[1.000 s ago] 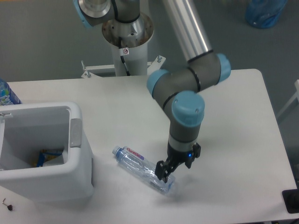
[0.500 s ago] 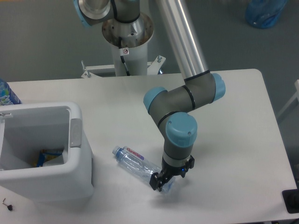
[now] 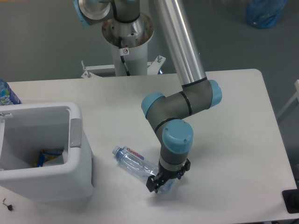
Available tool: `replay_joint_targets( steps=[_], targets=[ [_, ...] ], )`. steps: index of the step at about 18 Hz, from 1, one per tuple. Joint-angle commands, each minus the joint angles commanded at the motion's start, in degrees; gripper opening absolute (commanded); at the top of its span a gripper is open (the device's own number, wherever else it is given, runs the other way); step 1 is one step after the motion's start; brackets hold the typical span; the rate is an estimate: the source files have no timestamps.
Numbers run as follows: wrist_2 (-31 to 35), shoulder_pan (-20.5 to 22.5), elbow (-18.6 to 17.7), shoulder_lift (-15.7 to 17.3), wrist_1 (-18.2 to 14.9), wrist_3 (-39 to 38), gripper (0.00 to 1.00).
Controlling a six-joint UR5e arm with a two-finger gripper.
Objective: Place the trash in the trash can
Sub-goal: 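Lower the gripper onto the bottle's base end and close on it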
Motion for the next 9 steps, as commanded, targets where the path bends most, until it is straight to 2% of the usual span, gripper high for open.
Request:
replay_joint_targets(
  steps=[5, 9],
  targets=[
    [0.35, -0.18, -0.26, 0.17, 0.0, 0.0, 0.76],
    [0.35, -0.18, -0.26, 0.35, -0.09, -0.09, 0.67]
  ],
)
